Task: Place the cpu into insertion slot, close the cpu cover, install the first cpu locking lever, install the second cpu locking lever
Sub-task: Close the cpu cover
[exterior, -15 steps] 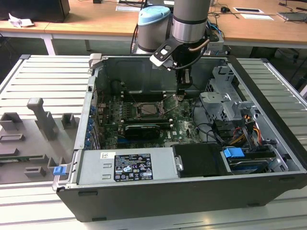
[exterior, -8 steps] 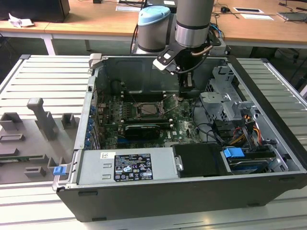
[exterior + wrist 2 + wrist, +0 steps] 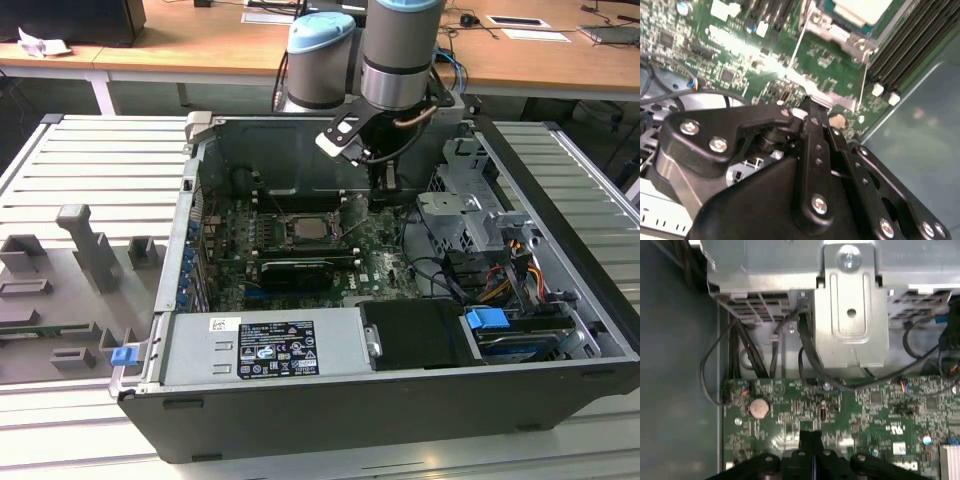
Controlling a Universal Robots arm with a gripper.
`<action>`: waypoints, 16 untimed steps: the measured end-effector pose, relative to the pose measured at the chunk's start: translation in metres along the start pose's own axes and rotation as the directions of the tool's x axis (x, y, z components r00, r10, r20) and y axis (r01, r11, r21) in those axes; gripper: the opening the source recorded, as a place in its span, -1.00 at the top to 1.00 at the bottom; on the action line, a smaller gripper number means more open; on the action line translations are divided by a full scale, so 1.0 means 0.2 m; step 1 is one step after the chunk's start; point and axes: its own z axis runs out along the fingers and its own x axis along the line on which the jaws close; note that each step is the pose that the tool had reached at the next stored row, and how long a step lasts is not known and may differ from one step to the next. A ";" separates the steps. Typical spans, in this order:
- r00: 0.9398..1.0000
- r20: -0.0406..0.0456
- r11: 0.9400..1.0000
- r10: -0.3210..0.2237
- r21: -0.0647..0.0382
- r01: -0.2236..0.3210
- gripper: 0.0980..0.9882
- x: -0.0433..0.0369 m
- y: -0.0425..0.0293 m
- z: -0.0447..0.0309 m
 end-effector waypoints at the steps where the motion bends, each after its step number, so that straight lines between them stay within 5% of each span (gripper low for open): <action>1: 1.000 0.000 1.000 0.000 0.000 0.000 0.98 0.000 -0.015 -0.001; 16: 1.000 0.000 1.000 0.000 0.000 0.000 0.98 -0.001 -0.058 -0.003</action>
